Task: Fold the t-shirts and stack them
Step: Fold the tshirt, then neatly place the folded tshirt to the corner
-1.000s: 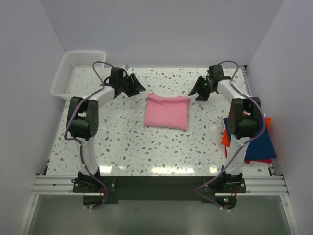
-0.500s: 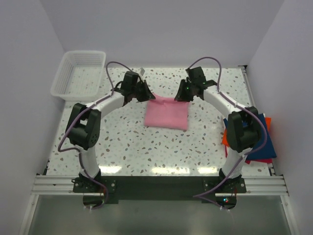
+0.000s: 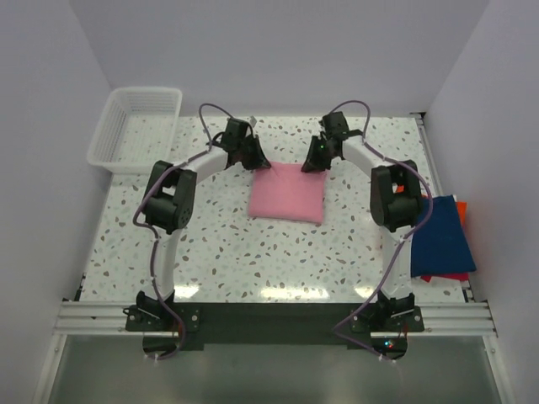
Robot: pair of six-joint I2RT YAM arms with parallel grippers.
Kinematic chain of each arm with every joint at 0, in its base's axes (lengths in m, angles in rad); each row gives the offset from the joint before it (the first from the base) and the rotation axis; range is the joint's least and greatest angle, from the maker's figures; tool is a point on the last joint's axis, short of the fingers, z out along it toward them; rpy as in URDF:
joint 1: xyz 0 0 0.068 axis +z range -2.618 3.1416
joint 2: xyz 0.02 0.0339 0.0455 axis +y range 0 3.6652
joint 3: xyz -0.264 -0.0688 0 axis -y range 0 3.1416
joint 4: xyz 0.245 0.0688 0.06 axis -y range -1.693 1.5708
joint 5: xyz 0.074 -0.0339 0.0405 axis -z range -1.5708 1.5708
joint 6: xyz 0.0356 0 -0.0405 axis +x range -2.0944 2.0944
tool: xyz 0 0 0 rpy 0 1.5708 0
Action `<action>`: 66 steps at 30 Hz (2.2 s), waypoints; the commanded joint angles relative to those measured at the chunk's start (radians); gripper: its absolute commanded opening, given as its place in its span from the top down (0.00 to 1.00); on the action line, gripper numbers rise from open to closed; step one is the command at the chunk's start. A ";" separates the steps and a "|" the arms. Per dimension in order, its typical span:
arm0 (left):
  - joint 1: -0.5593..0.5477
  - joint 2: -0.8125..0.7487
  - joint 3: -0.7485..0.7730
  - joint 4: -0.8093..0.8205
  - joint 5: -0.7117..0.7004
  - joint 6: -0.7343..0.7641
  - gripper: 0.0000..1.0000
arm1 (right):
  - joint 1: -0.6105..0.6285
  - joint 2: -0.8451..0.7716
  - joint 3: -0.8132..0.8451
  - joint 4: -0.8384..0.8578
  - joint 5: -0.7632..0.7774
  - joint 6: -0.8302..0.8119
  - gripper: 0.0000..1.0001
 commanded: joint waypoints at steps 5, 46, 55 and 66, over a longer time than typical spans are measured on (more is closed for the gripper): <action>0.048 0.089 0.125 -0.057 -0.029 0.031 1.00 | -0.123 0.083 0.093 0.000 -0.133 0.034 0.78; -0.233 -0.231 -0.166 0.014 0.041 0.057 0.76 | -0.062 -0.371 -0.443 0.141 0.074 -0.037 0.25; -0.294 -0.207 -0.255 0.058 0.035 0.043 0.80 | -0.031 -0.296 -0.454 0.171 0.072 -0.043 0.24; -0.294 -0.184 -0.242 0.051 0.035 0.051 0.80 | -0.014 -0.267 -0.518 0.242 0.083 0.032 0.36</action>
